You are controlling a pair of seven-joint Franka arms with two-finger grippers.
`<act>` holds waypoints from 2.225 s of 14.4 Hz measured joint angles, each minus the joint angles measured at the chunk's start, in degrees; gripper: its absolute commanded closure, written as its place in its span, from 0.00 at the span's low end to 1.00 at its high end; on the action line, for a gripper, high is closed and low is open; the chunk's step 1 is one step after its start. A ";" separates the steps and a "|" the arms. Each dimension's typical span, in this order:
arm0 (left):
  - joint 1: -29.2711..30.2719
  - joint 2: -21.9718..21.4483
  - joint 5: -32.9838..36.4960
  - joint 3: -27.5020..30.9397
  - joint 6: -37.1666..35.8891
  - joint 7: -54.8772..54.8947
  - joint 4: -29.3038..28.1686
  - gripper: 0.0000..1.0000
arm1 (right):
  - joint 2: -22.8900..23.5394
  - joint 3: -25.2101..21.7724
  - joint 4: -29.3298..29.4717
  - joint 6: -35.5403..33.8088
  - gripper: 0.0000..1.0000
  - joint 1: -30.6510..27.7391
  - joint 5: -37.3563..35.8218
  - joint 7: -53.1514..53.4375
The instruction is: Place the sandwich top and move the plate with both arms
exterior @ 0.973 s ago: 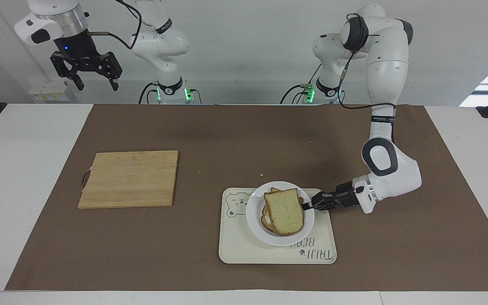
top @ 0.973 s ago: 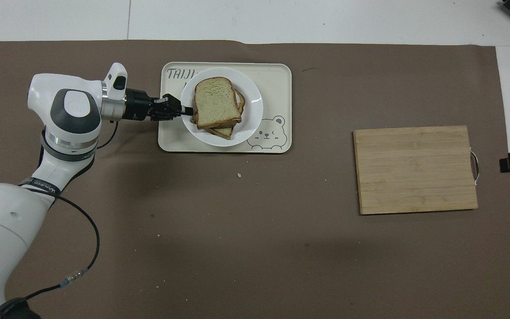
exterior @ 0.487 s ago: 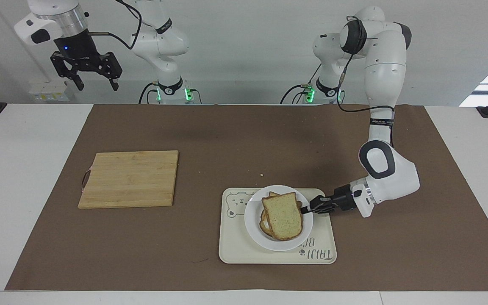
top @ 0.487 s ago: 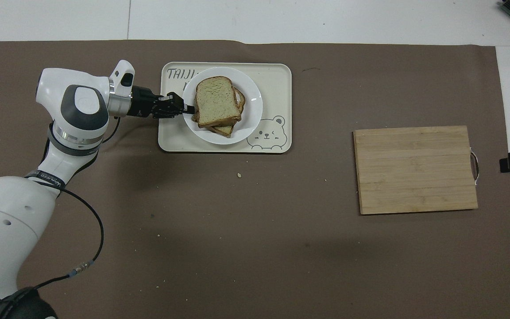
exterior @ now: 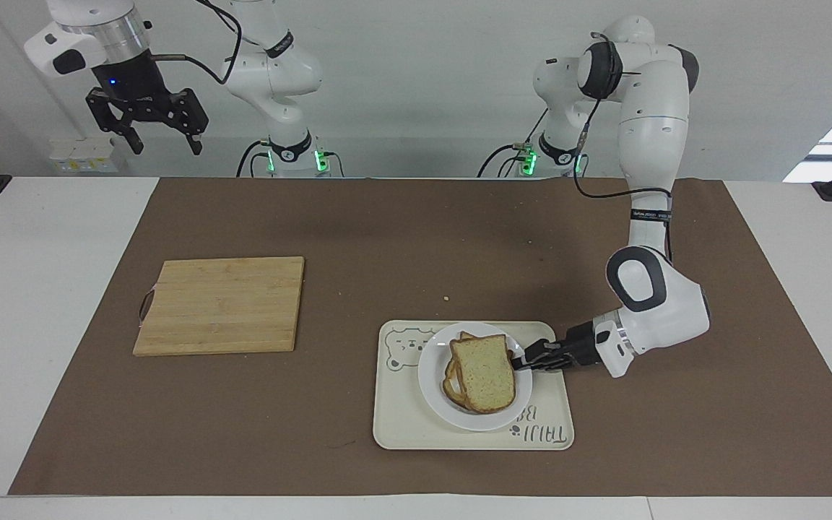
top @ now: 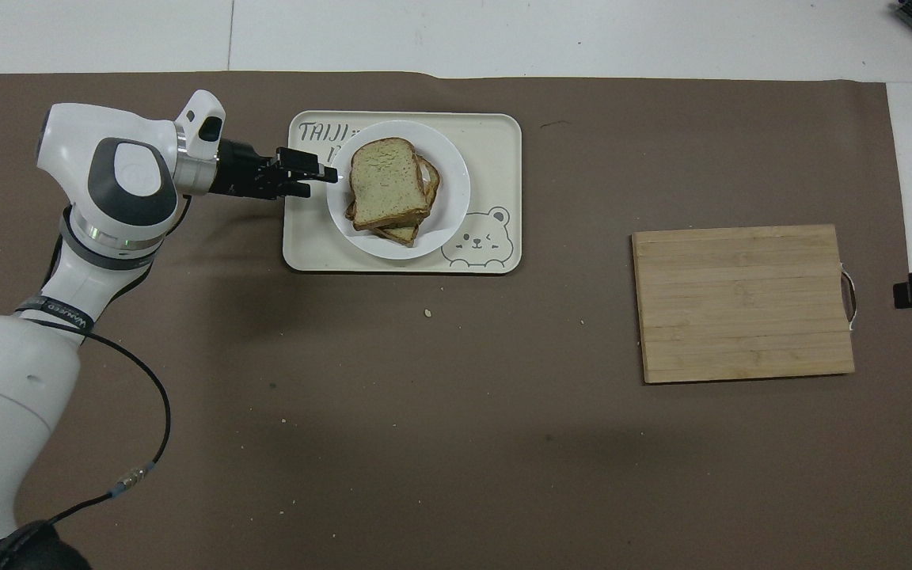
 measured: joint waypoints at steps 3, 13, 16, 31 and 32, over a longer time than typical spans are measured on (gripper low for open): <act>-0.03 -5.52 9.66 0.24 -1.98 -8.43 -0.05 0.00 | 0.00 0.00 0.00 0.00 0.00 0.00 0.00 0.00; 0.11 -21.26 42.59 4.26 -15.81 -23.27 -0.15 0.00 | 0.00 0.00 0.00 0.00 0.00 0.00 0.00 0.00; 1.06 -26.51 47.09 4.68 -21.64 -23.44 -0.35 0.00 | 0.00 0.00 0.00 0.00 0.00 0.00 0.00 0.00; 3.01 -38.18 53.82 4.23 -33.41 -22.69 -3.97 0.00 | 0.00 0.00 0.00 0.00 0.00 0.00 0.00 0.00; 3.01 -38.18 53.80 4.24 -33.41 -22.44 -4.02 0.00 | 0.00 0.00 0.00 0.00 0.00 0.00 0.00 0.00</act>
